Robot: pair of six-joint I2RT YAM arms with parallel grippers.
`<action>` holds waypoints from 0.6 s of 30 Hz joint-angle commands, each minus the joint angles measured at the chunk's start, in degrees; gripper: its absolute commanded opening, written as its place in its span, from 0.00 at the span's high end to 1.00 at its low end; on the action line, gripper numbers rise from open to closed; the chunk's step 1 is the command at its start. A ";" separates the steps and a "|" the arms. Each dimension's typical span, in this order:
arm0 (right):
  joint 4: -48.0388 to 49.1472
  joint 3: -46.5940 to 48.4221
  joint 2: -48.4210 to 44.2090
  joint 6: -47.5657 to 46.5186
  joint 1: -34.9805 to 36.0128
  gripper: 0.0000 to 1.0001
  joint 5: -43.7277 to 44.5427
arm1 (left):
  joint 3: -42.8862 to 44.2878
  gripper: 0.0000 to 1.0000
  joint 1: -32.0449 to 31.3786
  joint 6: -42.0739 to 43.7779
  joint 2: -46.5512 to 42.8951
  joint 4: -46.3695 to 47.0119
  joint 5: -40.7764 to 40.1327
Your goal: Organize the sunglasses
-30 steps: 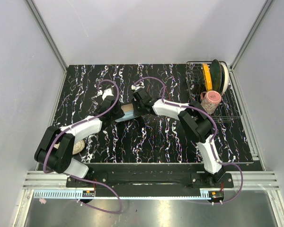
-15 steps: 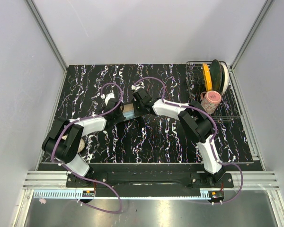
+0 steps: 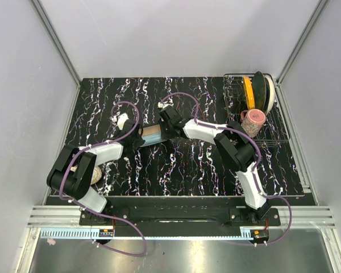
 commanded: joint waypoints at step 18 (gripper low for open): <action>-4.72 -0.53 1.05 -0.45 0.24 0.83 3.33 | -3.10 0.69 2.37 -0.91 -7.72 7.82 8.55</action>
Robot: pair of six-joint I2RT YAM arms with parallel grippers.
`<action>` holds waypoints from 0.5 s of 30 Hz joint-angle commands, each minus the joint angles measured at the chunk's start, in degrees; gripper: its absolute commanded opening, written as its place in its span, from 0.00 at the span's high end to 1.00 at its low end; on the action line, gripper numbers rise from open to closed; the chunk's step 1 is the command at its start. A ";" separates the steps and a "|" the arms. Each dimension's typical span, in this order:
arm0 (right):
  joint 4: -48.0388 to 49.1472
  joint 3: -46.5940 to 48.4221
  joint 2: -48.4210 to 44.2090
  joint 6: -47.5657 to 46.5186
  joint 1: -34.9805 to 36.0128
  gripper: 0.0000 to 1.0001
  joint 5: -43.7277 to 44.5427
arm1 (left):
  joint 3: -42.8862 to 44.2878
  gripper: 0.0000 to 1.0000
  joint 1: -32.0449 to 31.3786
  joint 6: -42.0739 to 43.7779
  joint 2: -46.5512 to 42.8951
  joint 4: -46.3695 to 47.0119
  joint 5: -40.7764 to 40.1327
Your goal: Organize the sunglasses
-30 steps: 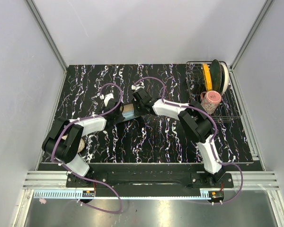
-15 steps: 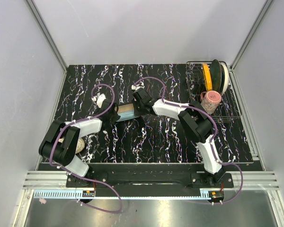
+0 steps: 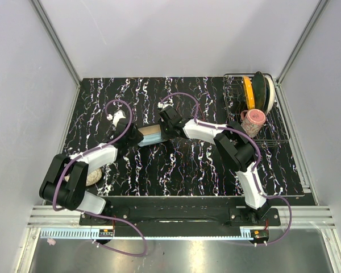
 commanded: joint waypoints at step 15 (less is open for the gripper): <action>-5.62 -0.26 1.40 -0.36 0.22 0.84 3.60 | 2.21 0.79 0.27 1.06 7.61 8.87 7.68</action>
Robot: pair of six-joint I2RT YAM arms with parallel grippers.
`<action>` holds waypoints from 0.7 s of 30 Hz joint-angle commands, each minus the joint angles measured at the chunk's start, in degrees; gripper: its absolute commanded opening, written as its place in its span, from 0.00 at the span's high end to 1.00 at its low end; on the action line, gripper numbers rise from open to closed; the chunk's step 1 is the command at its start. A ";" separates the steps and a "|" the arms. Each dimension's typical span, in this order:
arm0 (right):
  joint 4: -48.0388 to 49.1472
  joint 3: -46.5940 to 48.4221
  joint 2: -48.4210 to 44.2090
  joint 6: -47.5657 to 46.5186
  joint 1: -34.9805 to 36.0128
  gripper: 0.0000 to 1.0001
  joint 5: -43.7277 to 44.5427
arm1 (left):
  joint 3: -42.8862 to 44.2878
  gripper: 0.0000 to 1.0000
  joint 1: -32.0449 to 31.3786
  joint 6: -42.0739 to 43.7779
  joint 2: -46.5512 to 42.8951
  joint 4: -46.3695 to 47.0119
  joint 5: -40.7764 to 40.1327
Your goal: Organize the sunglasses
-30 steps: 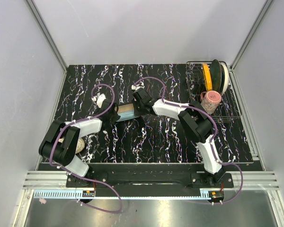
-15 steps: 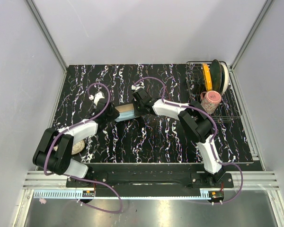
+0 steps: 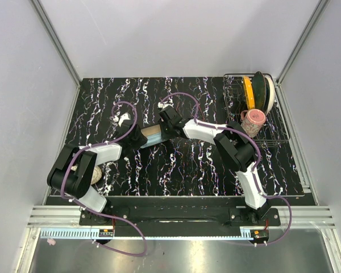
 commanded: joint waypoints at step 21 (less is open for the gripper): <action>-6.32 0.79 2.37 -0.64 0.20 0.85 3.23 | 1.55 0.79 0.19 2.62 -3.53 -2.68 -15.88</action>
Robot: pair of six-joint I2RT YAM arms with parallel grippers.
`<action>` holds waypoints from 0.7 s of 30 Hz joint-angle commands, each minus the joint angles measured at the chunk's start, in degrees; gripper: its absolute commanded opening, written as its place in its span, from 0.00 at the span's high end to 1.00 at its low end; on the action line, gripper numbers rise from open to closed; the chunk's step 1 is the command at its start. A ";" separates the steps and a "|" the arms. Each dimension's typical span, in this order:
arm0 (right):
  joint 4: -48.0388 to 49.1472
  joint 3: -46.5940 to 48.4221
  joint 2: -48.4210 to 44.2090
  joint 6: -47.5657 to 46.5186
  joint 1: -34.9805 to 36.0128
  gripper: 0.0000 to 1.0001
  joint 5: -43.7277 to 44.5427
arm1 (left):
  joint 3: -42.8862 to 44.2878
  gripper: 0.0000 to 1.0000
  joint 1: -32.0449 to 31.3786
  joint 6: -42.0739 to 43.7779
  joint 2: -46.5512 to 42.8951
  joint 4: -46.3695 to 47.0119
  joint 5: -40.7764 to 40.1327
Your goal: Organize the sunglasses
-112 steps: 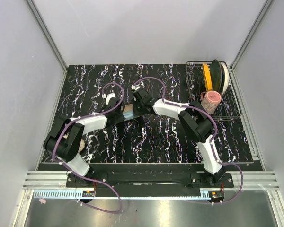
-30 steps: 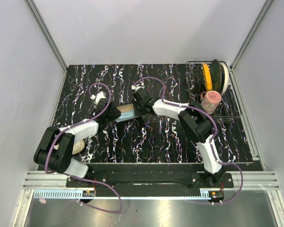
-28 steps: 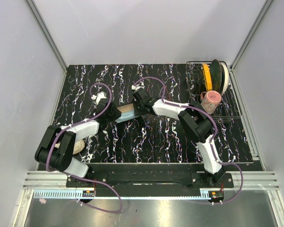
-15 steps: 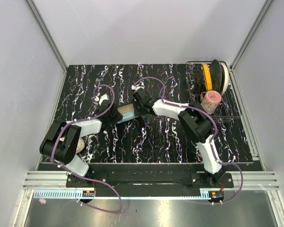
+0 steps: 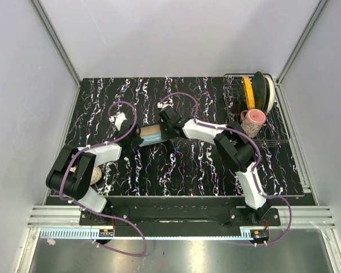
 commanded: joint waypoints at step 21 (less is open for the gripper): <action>-5.36 1.06 -1.87 -0.10 0.07 0.84 6.30 | 2.52 0.74 -1.09 2.56 -2.62 -2.02 7.40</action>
